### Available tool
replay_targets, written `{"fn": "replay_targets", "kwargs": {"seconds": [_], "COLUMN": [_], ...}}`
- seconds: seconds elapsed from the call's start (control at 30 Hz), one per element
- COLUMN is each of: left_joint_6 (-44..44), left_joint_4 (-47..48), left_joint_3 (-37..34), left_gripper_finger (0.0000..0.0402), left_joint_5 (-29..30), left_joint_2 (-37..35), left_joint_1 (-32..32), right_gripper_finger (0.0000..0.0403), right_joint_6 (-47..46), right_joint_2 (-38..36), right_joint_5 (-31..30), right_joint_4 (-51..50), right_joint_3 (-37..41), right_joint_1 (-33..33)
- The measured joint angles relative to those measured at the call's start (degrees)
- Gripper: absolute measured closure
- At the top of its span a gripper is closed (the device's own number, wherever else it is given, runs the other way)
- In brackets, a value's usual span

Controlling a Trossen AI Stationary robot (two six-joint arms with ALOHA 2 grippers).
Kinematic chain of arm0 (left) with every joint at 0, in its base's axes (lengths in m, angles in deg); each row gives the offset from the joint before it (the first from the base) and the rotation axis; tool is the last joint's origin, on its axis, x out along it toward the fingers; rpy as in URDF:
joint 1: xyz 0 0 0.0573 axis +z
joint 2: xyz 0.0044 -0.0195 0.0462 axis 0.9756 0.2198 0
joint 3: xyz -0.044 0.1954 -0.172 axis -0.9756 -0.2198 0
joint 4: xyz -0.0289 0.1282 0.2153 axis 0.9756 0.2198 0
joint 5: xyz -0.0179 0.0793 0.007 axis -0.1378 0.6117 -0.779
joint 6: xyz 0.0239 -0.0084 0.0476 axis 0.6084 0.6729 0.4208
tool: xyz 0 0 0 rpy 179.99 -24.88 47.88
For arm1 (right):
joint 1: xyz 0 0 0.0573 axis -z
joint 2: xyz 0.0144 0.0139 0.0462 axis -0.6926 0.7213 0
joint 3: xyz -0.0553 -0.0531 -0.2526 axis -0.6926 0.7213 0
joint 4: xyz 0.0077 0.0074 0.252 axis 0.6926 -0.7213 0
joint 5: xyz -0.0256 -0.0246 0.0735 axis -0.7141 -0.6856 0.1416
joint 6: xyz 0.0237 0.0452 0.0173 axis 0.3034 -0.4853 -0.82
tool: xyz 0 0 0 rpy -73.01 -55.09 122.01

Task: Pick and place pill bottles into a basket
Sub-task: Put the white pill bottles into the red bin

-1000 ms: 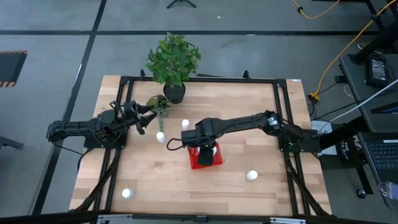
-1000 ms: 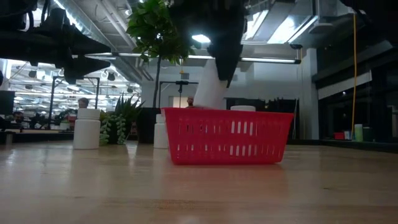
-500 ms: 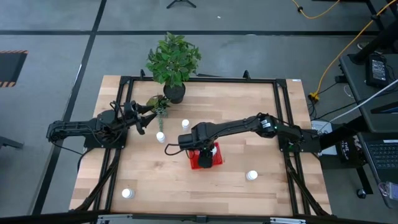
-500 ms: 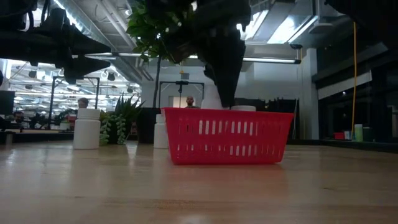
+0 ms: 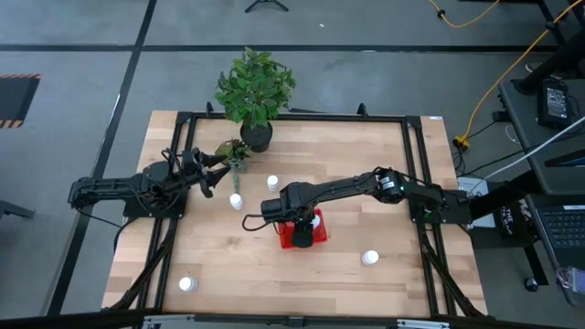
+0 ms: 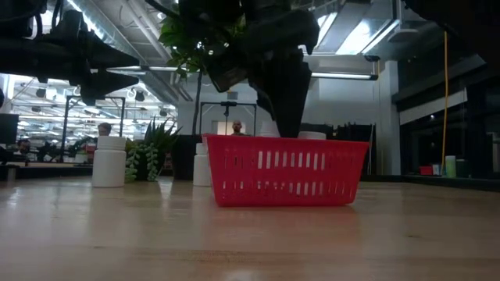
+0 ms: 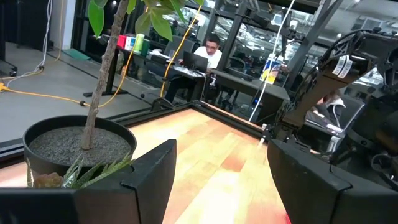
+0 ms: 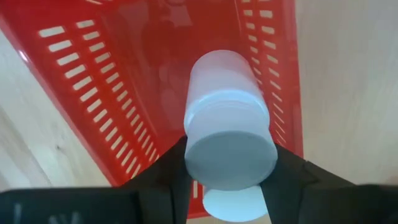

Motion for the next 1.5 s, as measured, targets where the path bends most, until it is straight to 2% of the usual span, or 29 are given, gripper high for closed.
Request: {"fn": "replay_targets", "kwargs": {"seconds": [0.13,0.3,0.37,0.67,0.8,0.93,1.13,1.27,1.37,1.5], "left_joint_6": [0.0,0.0,0.0,0.0,0.0,-0.02,0.0,-0.02,-0.03,-0.01], "left_joint_4": [0.0,0.0,0.0,0.0,0.0,0.0,0.0,-0.02,0.09,0.41], "left_joint_3": [0.0,0.0,0.0,-0.02,0.0,-0.02,0.0,0.0,-0.02,0.0], "left_gripper_finger": [0.0155,0.0155,0.0155,0.0155,0.0155,0.0155,0.0155,0.0155,0.0155,0.0155], "left_joint_5": [-0.01,0.0,0.0,0.0,0.0,-0.02,-0.07,-0.37,-1.58,-3.35], "left_joint_2": [0.0,0.0,0.0,0.0,0.0,0.0,0.0,0.02,0.21,0.53], "left_joint_1": [0.0,0.0,0.0,0.02,0.0,0.02,0.0,0.0,0.0,0.02], "right_gripper_finger": [0.0256,0.0191,0.0178,0.0169,0.0167,0.0167,0.0167,0.0166,0.0166,0.0166], "right_joint_6": [0.74,0.86,0.87,0.59,0.62,0.64,-1.63,-6.89,-10.39,-11.6], "right_joint_2": [0.0,0.0,0.0,0.0,-0.09,-0.09,-5.4,-9.63,-14.13,-21.66], "right_joint_5": [-0.03,-0.06,-0.07,-0.09,-0.4,-4.12,-10.74,-16.14,-19.33,-25.64], "right_joint_4": [-0.01,0.05,0.11,-0.32,-2.49,-5.67,-4.35,-5.46,-5.48,-5.25], "right_joint_3": [0.0,0.02,0.02,-0.2,-3.18,-8.78,-8.68,-8.33,-7.39,-5.55], "right_joint_1": [0.0,0.0,0.0,0.0,0.05,0.55,2.73,3.43,1.33,-4.72]}}
